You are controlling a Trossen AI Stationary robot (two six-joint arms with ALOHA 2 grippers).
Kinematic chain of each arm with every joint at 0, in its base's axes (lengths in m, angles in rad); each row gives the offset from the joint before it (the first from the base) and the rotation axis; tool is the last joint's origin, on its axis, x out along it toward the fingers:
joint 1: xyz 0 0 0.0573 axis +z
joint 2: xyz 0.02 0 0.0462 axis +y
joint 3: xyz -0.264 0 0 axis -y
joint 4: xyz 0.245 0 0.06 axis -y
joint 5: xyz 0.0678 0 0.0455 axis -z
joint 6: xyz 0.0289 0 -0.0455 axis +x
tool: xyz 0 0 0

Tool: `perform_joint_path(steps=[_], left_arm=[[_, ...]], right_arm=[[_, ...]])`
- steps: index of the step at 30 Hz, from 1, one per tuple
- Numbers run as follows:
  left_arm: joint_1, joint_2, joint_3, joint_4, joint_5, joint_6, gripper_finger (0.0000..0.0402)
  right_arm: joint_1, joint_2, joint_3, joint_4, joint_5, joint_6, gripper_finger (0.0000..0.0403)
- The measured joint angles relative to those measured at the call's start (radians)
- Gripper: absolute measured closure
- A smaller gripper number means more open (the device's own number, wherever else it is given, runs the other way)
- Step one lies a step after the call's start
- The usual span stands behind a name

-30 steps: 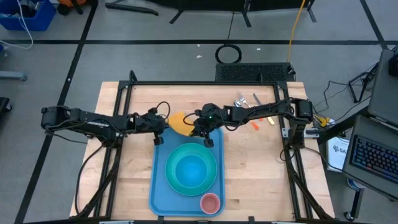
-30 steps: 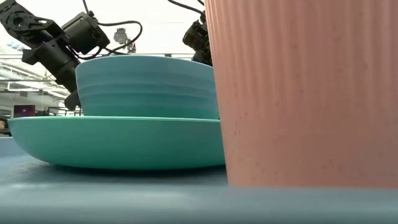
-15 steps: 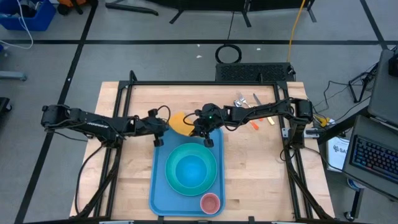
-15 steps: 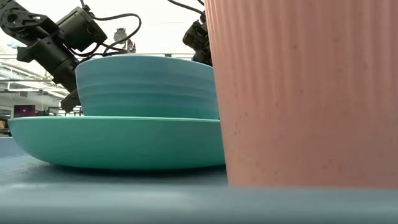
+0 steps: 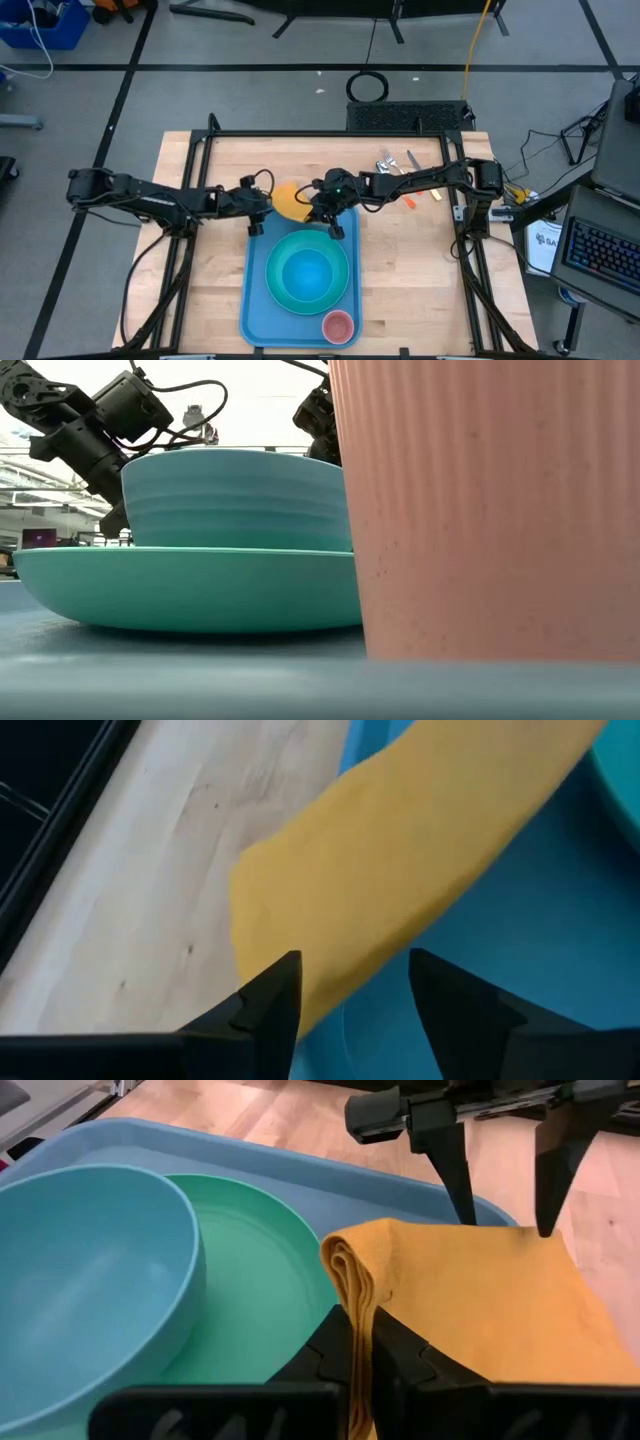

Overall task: Set up tray
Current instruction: Put the orange napkin on the blue tray to the top of the light blue plate

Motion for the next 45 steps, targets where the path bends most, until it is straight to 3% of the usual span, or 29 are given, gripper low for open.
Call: perform_joint_path(steps=[4,14,27,38,45], left_arm=[[0.0,0.032,0.0,0.0,0.021,-0.001,0.025],[0.0,0.083,0.0,0.035,0.017,0.023,0.0391],[-0.05,0.08,0.0,0.031,0.002,0.02,0.0391],[-0.068,0.08,0.0,0.019,0.187,0.012,0.0395],[-0.068,0.08,0.0,0.019,0.244,-0.036,0.038]], right_arm=[[0.0,0.0,0.0,0.0,0.0,0.0,0.0399],[0.0,0.0,0.0,-0.004,0.0,-0.004,0.0399],[0.001,0.0,0.0,-0.121,0.001,-0.038,0.0399],[-0.001,0.001,0.0,-0.189,0.009,-0.083,0.0399],[-0.001,0.001,0.0,-0.237,0.087,-0.091,0.0399]])
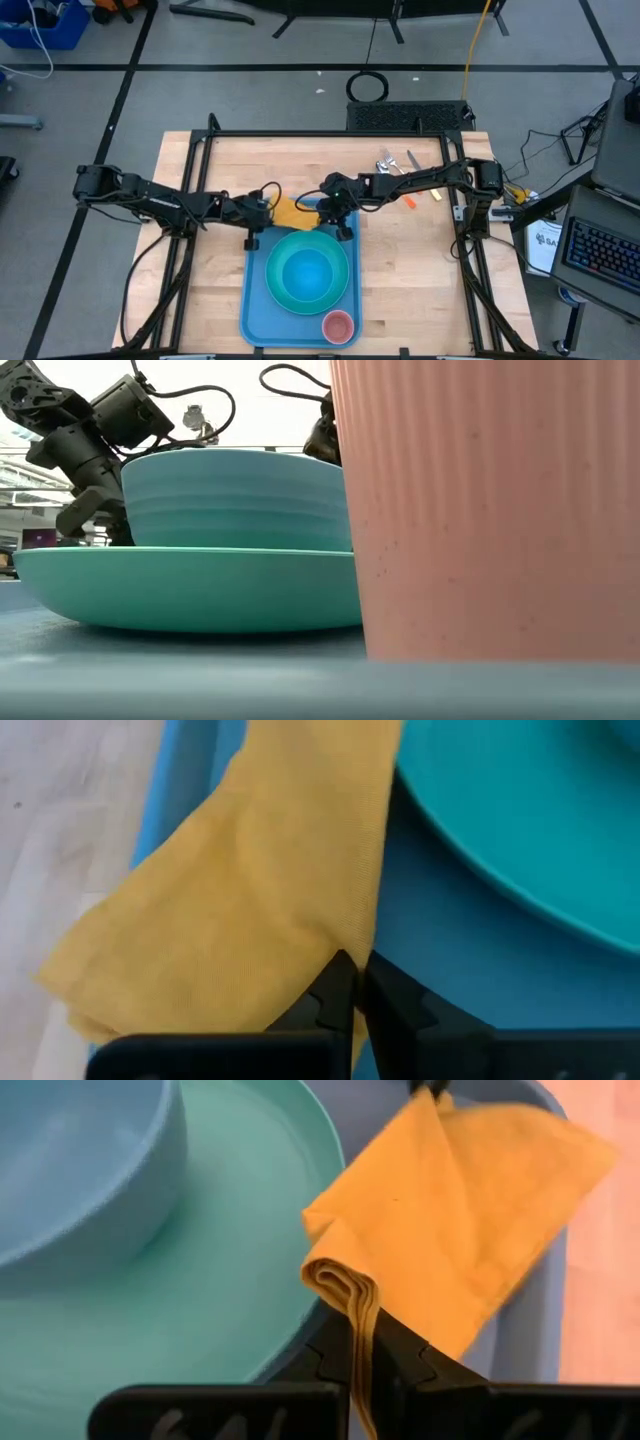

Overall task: Set up tray
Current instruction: Put the orange napkin on the blue tray to the top of the light blue plate

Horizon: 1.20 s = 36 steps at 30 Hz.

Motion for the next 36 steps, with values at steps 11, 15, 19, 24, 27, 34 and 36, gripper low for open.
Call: perform_joint_path(steps=[11,15,19,24,27,34,36], left_arm=[[0.001,0.0,0.001,0.012,0.076,-0.02,0.0376],[0.003,0.0,0.001,0.005,0.062,-0.028,0.0341],[0.003,0.0,0.001,0.005,0.067,-0.028,0.032],[0.003,0.0,0.001,0.005,0.062,-0.025,0.0317],[0.003,0.0,0.001,0.005,0.059,-0.023,0.0317],[0.003,0.0,0.001,0.006,0.01,-0.022,0.0316],[0.003,0.0,0.001,0.006,0.01,-0.023,0.0316]], right_arm=[[-0.001,0.0,0.0,-0.065,0.049,0.011,0.0399],[0.001,0.0,0.0,-0.078,0.049,0.023,0.0399],[0.001,0.0,0.0,-0.094,0.049,0.037,0.0394],[0.0,0.0,0.0,-0.092,0.049,0.038,0.0382],[0.0,0.0,0.0,-0.094,0.049,0.038,0.0376],[0.0,0.0,0.0,-0.116,0.049,0.048,0.0347],[0.0,0.0,0.0,-0.148,0.05,0.042,0.0334]])
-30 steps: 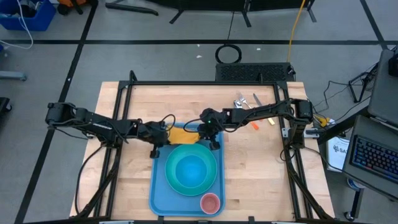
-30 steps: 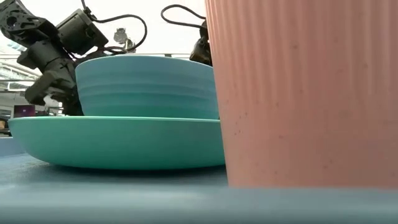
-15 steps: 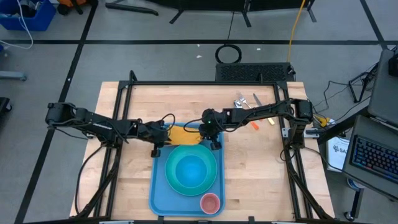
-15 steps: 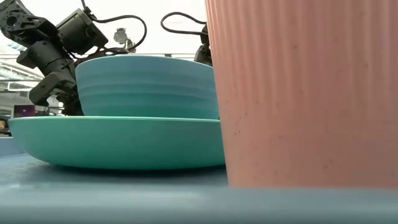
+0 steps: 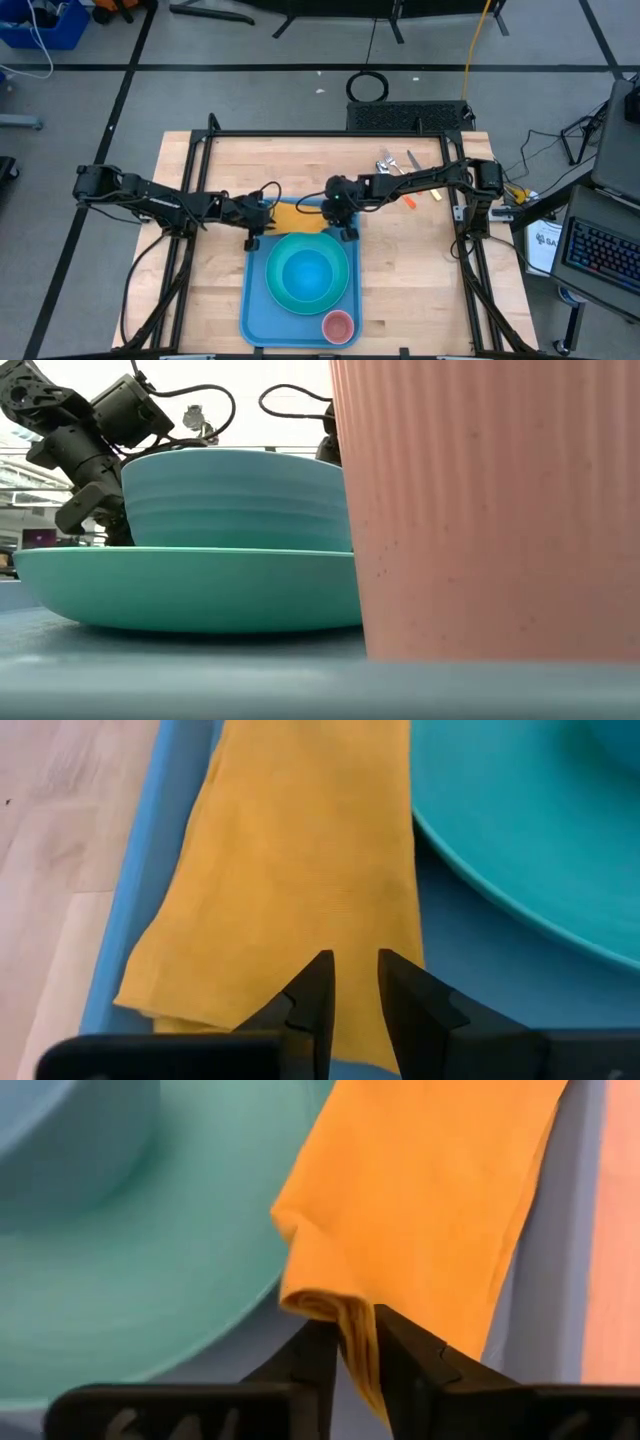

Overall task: Set up tray
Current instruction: Put the orange napkin on the blue tray to the top of the light blue plate

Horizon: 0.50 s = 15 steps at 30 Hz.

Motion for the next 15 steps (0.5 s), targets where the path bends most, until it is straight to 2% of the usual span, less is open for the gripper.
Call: perform_joint_path(steps=[4,8,12,15], left_arm=[[0.0,0.0,0.0,0.0,-0.007,0.0,0.0316],[0.0,0.0,0.0,0.001,-0.077,-0.006,0.0316],[0.005,0.0,0.0,0.007,-0.118,-0.004,0.0316],[0.015,0.0,0.0,0.025,-0.121,0.0,0.0316]], right_arm=[[0.0,-0.001,0.0,-0.053,0.003,-0.001,0.0304],[0.0,-0.017,0.0,-0.115,0.039,0.015,0.028],[0.002,-0.051,0.0,-0.166,0.127,0.053,0.0272],[0.002,-0.081,-0.001,-0.165,0.137,0.081,0.0275]])
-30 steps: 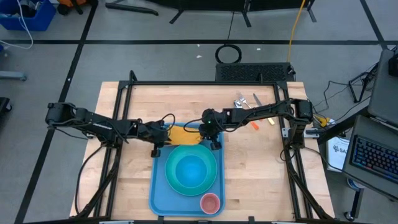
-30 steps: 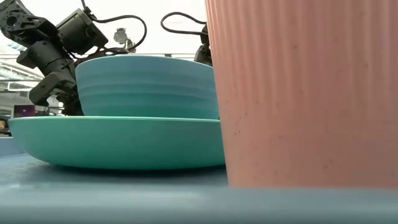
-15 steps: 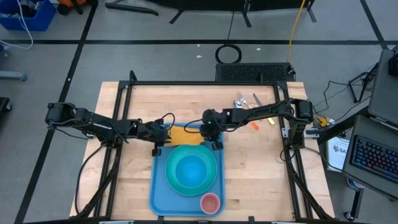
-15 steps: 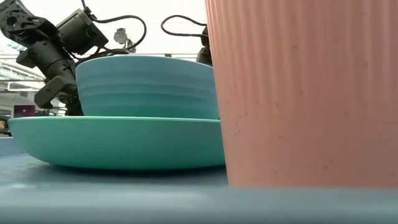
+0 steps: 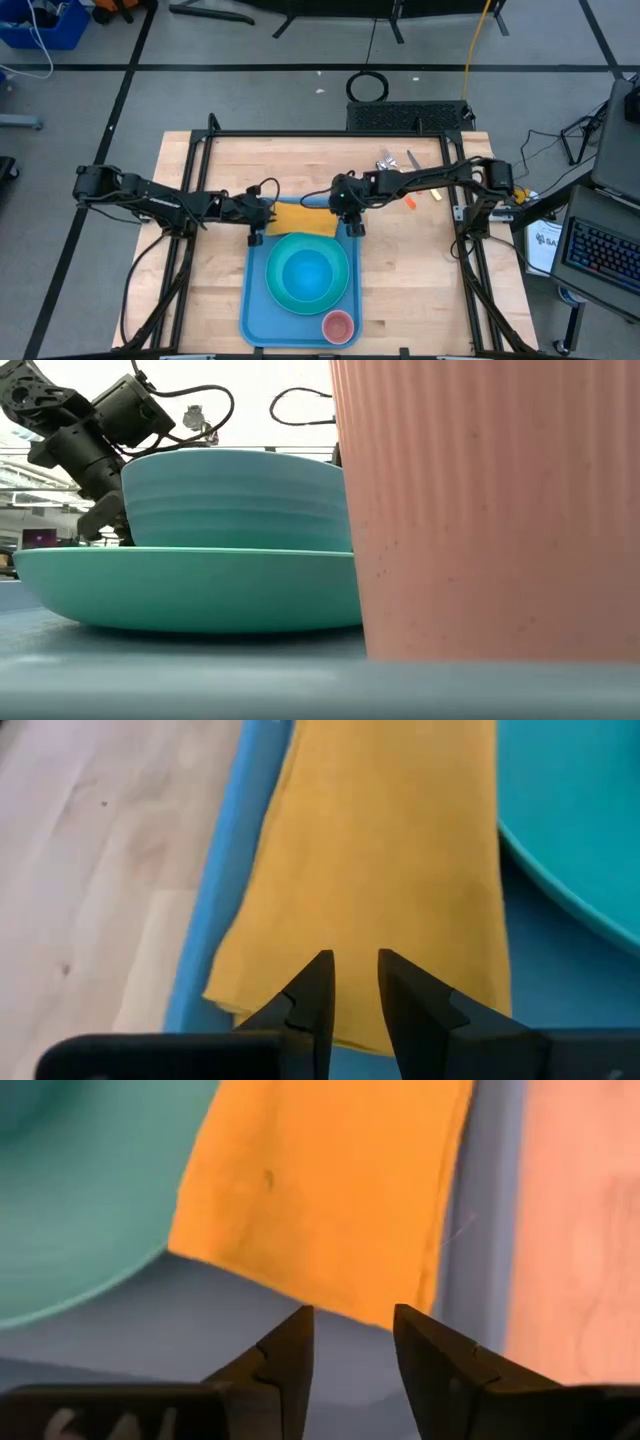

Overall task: Set up tray
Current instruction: Put the orange napkin on the blue tray to the top of the light blue plate

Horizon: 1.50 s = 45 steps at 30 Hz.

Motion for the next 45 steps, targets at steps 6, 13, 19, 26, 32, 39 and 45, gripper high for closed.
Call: perform_joint_path(steps=[6,13,19,26,32,39,45], left_arm=[[0.025,0.0,0.0,0.013,0.052,0.019,0.0316],[0.046,0.0,0.0,0.023,0.053,0.02,0.0316],[0.053,0.0,0.0,0.03,0.111,0.025,0.0316],[0.053,0.0,0.0,0.03,0.134,0.027,0.0316],[0.054,0.0,0.0,0.032,0.131,0.027,0.0316],[0.054,0.0,0.0,0.037,0.146,0.024,0.0316],[0.069,0.0,0.0,0.034,0.257,0.023,0.0316]], right_arm=[[-0.008,-0.021,0.002,0.137,-0.199,0.089,0.0305],[-0.008,0.014,-0.041,0.199,-0.221,0.109,0.0395],[-0.017,0.014,-0.107,0.288,-0.232,0.15,0.0401],[-0.017,0.014,-0.15,0.374,-0.275,0.178,0.0402],[-0.017,0.038,-0.156,0.38,-0.276,0.178,0.0403],[-0.02,0.081,-0.155,0.394,-0.274,0.189,0.0403],[-0.031,0.082,-0.155,0.394,-0.271,0.193,0.0403]])
